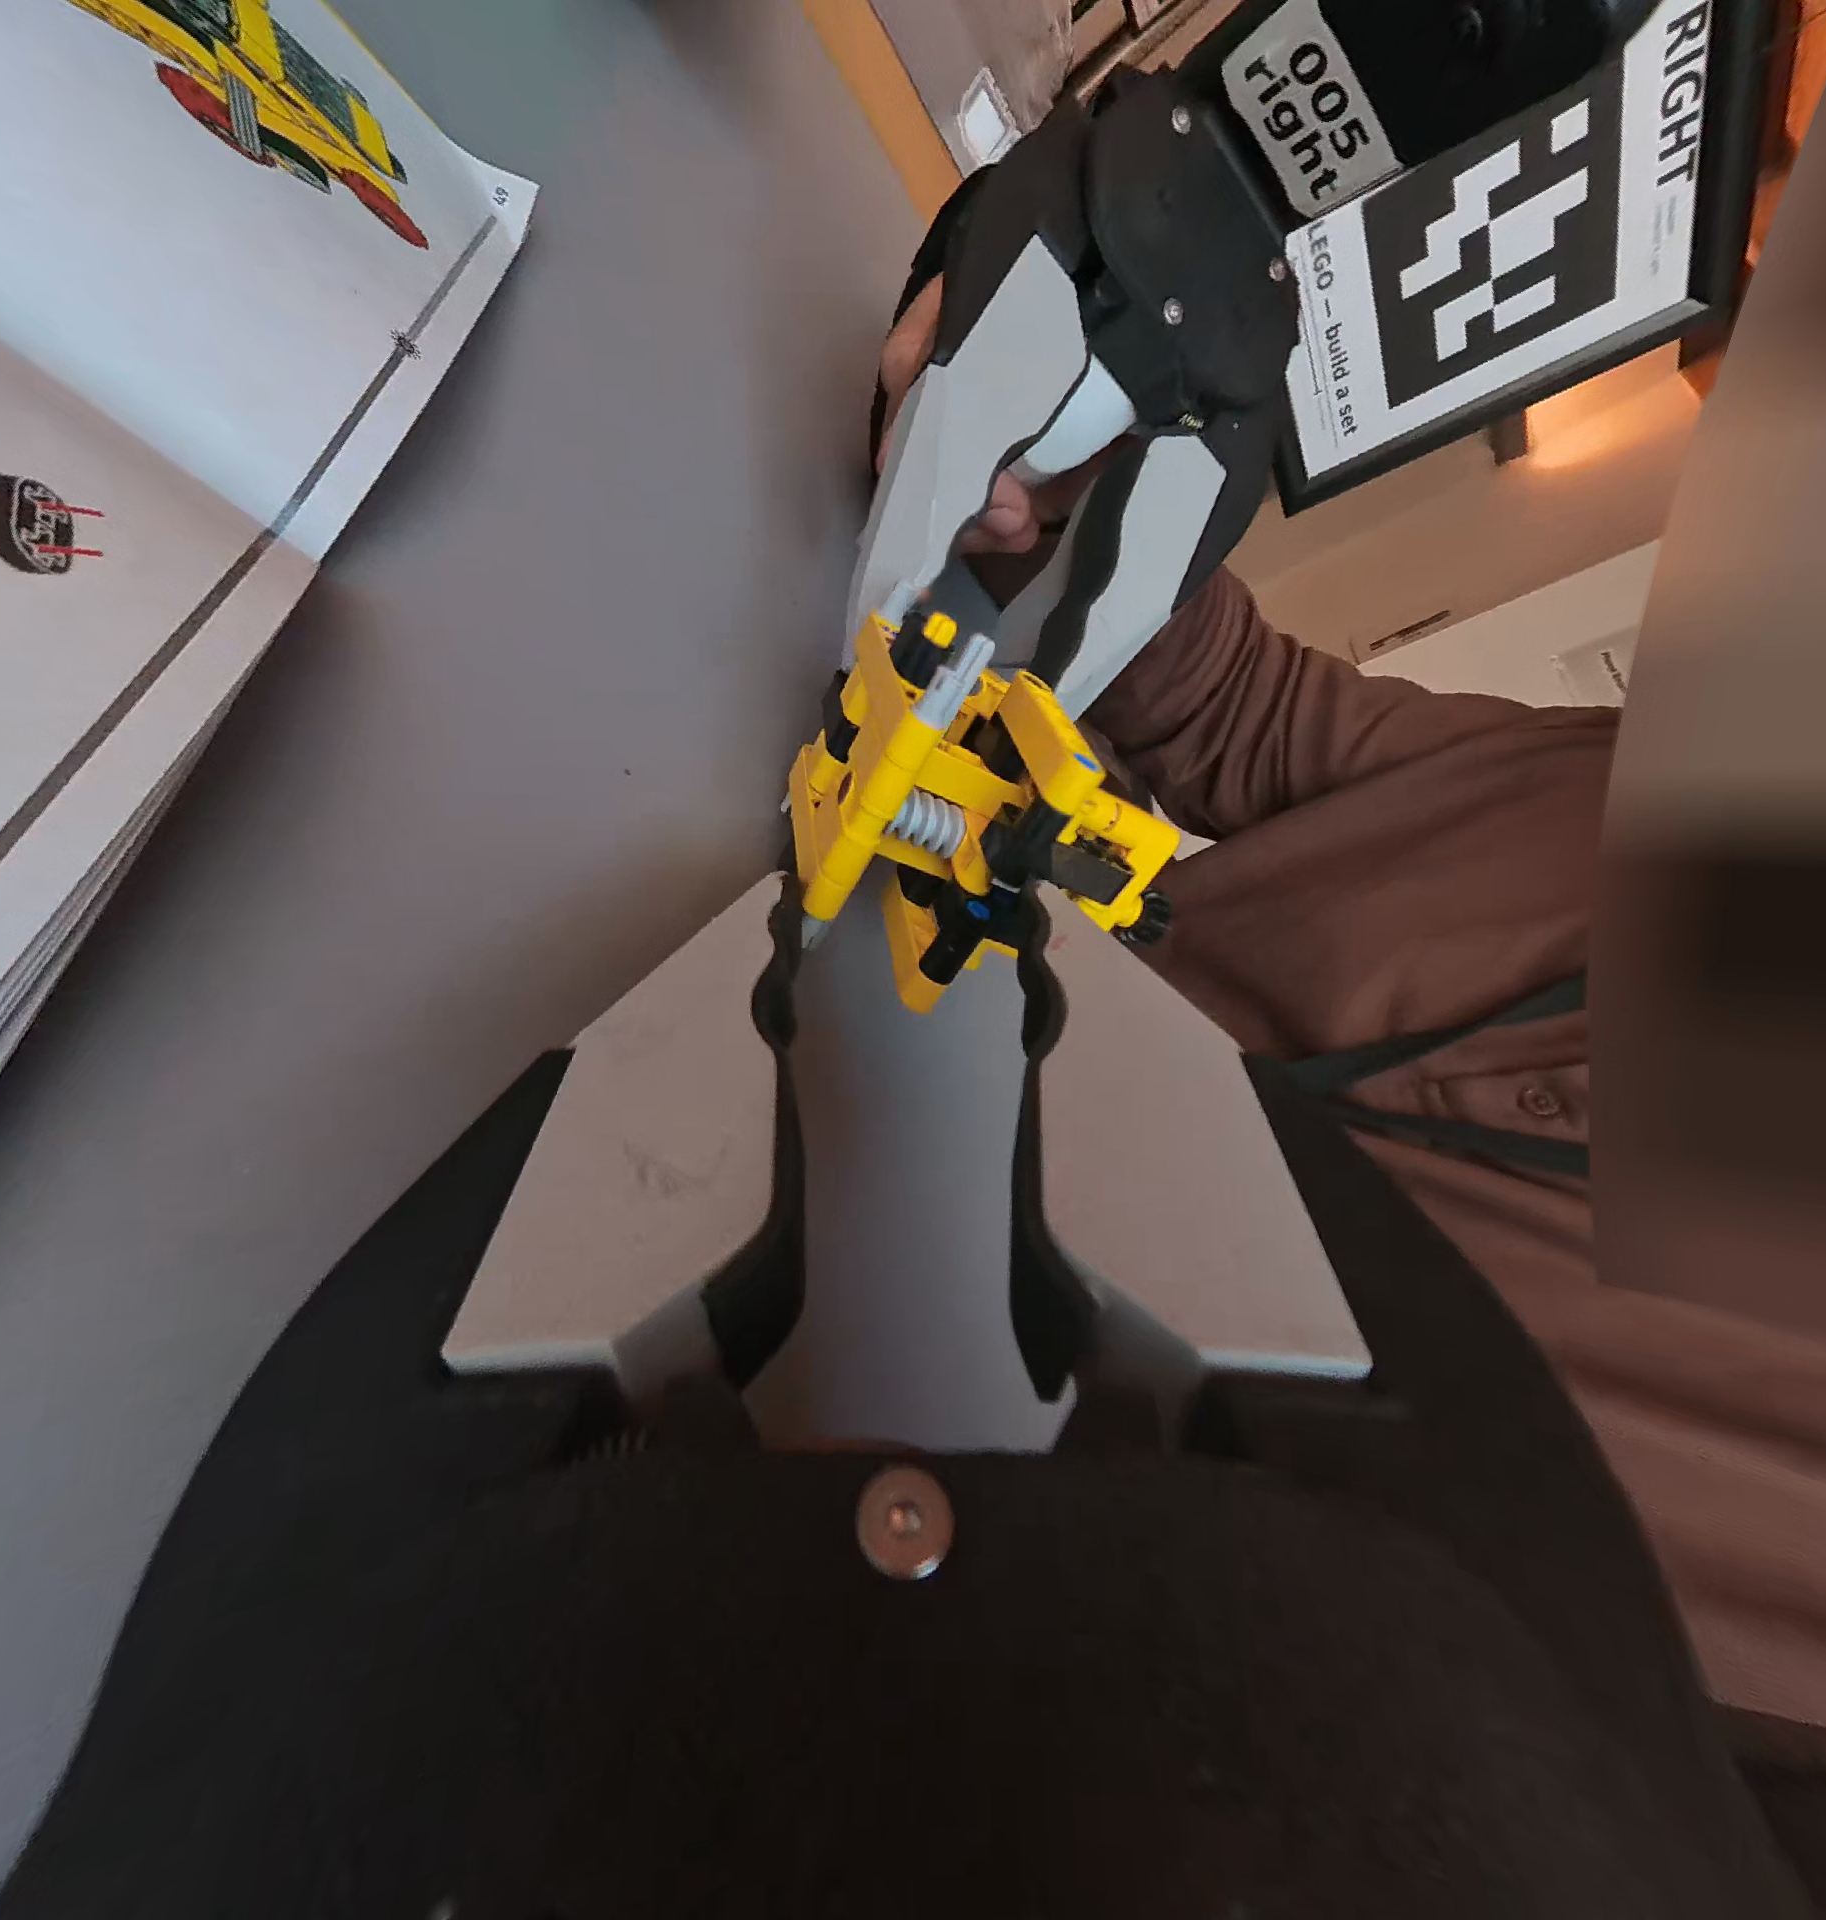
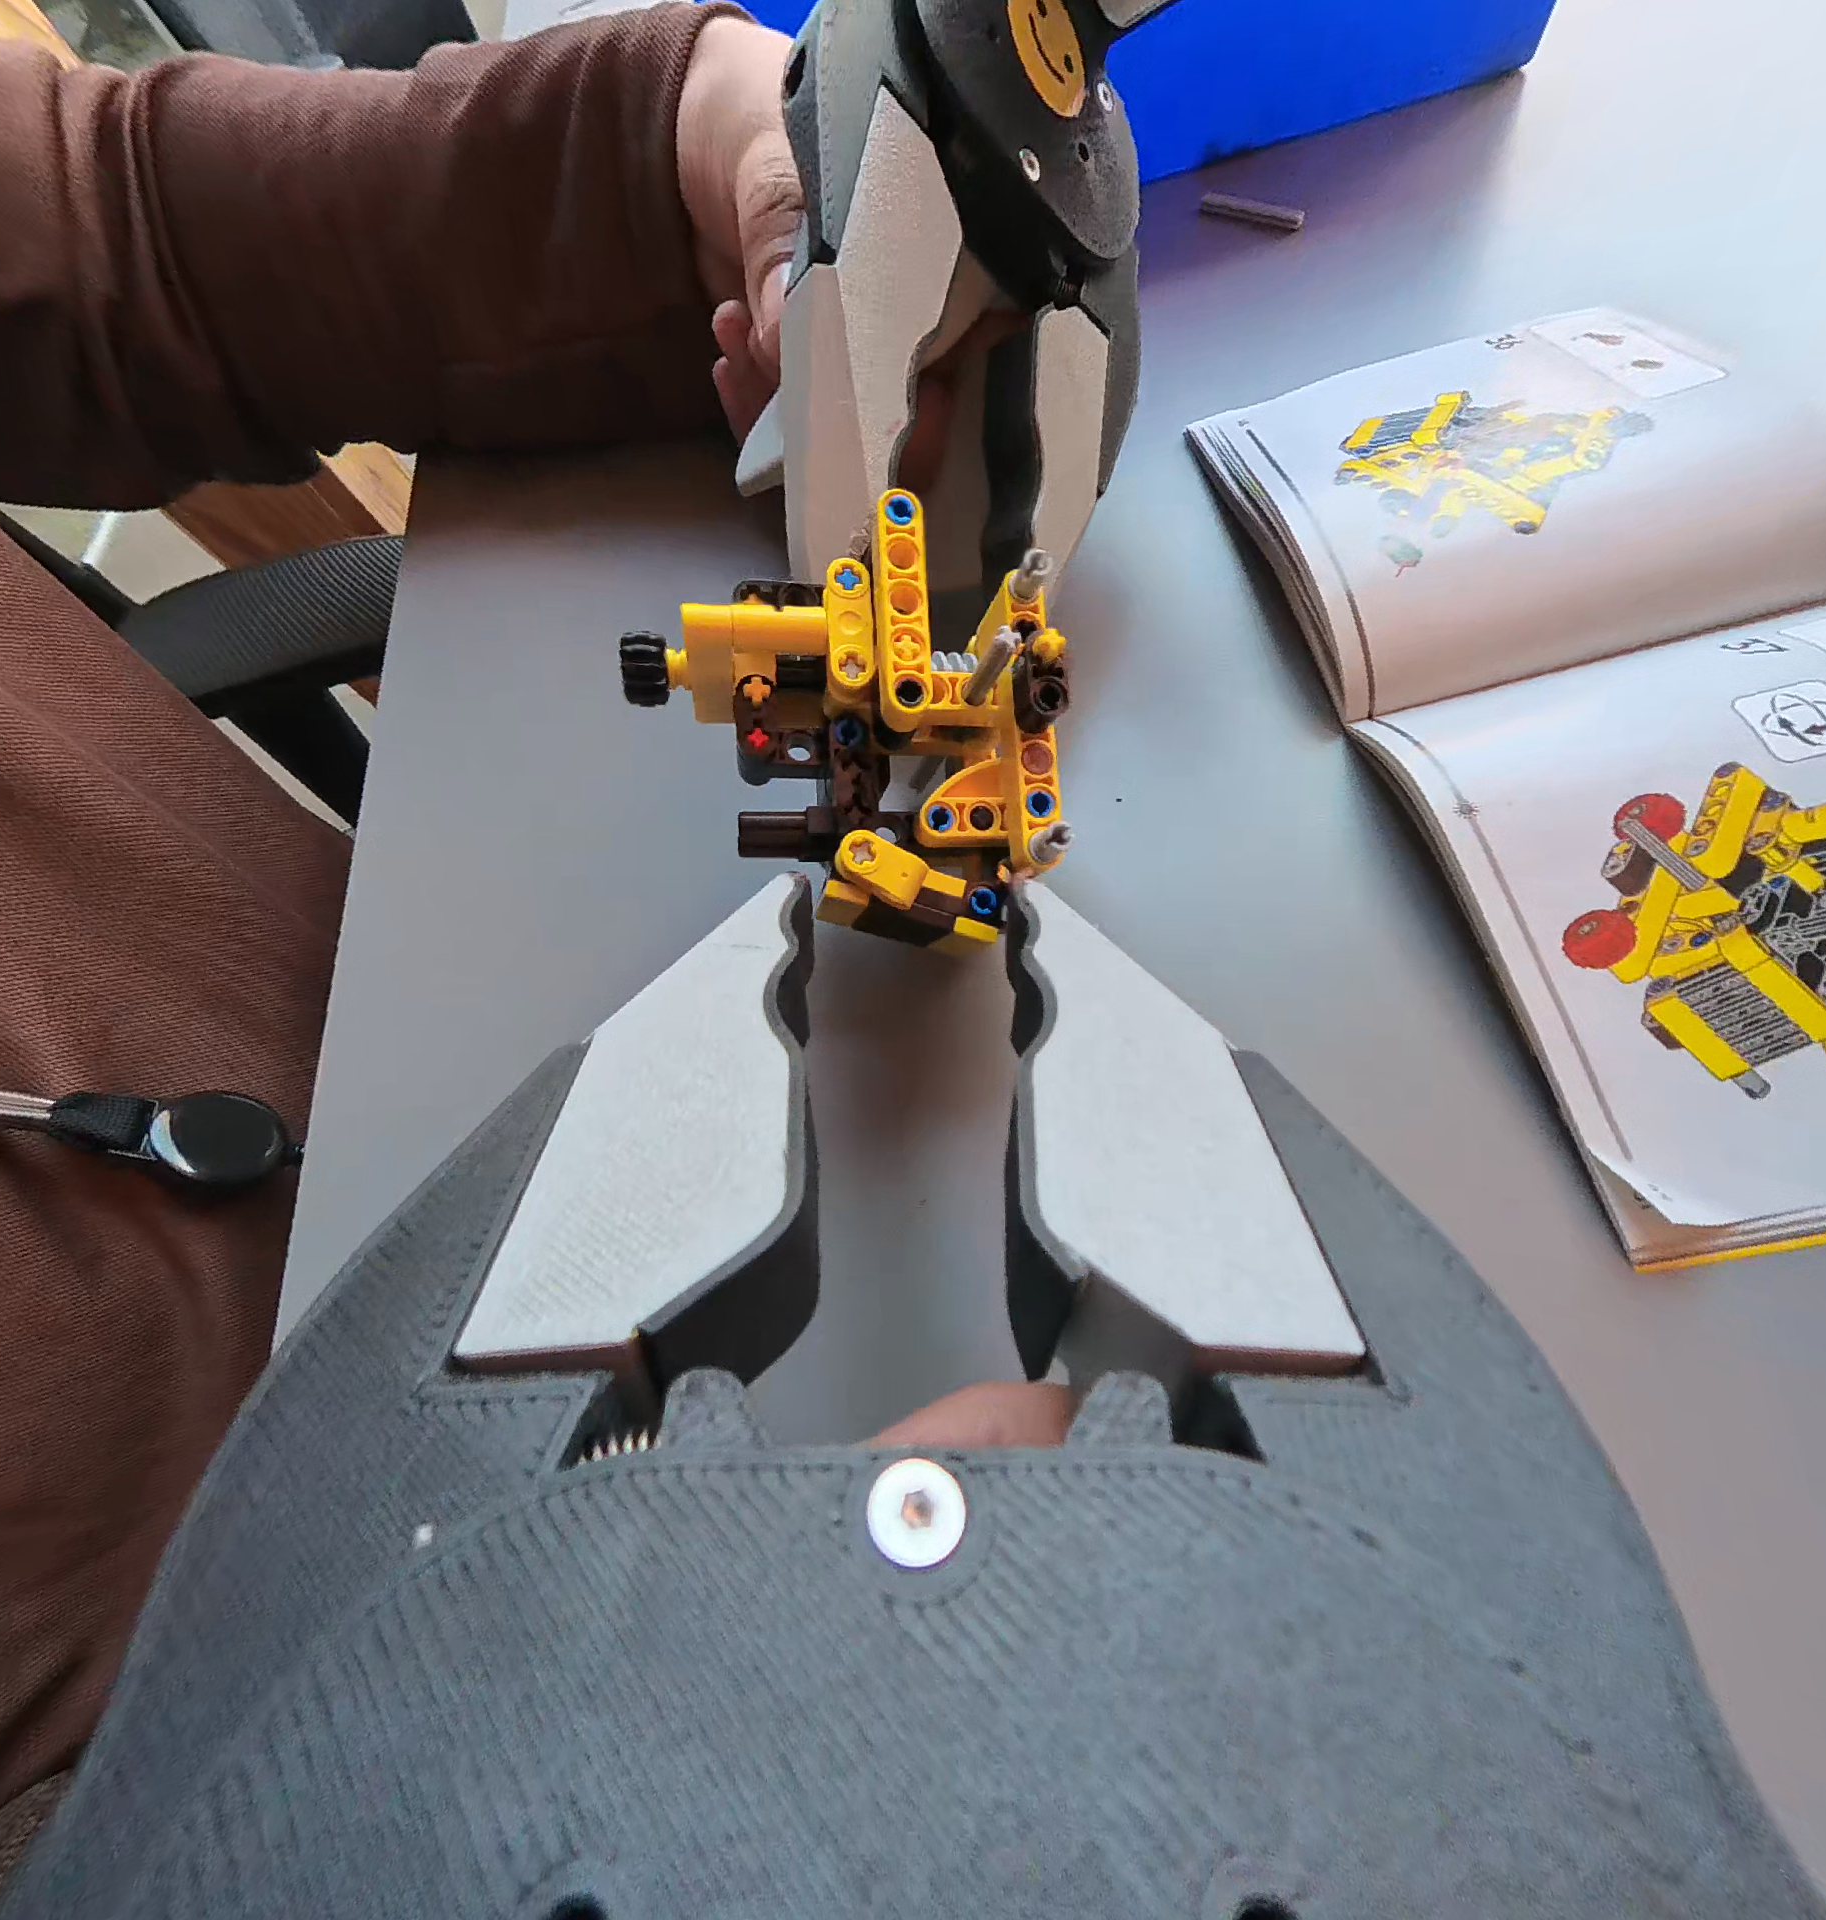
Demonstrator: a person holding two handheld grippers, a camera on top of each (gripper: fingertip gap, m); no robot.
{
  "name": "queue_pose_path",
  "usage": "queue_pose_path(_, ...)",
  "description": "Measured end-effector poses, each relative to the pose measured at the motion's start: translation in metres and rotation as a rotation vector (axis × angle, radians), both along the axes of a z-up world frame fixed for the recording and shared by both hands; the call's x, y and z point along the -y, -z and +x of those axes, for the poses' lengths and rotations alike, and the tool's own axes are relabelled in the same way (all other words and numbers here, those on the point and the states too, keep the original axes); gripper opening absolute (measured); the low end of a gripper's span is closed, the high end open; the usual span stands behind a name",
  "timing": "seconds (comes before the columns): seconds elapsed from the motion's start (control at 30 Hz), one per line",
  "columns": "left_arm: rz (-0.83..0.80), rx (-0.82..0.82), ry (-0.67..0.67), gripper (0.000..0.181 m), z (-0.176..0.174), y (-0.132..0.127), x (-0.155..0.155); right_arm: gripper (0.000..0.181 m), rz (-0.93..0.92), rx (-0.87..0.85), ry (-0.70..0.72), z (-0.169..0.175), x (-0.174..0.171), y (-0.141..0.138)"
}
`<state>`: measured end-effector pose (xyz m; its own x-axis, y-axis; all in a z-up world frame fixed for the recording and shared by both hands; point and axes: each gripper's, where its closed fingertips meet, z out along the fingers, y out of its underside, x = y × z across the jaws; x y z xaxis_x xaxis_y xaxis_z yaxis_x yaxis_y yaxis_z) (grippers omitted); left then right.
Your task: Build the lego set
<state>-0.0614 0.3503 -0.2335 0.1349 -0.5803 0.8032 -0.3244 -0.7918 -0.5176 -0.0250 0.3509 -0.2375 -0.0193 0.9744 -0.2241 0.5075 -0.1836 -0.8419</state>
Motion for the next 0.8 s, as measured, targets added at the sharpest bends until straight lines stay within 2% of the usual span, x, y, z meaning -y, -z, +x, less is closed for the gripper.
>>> queue_pose_path(0.23,-0.010,0.003,0.010,0.039,0.000,0.000,0.001,0.053,0.020,-0.048,-0.026,-0.002,-0.001,-0.007)
queue_pose_path(0.47,-0.032,0.006,-0.022,0.039,-0.001,0.000,-0.004,0.050,-0.020,-0.026,-0.093,-0.012,-0.004,-0.003)
queue_pose_path(0.63,-0.012,-0.017,-0.144,0.030,-0.007,0.003,-0.020,0.044,-0.164,-0.038,-0.037,-0.012,-0.014,-0.005)
queue_pose_path(0.8,0.047,-0.051,-0.199,0.033,-0.012,0.005,-0.025,0.044,-0.359,-0.035,0.002,-0.009,-0.020,-0.003)
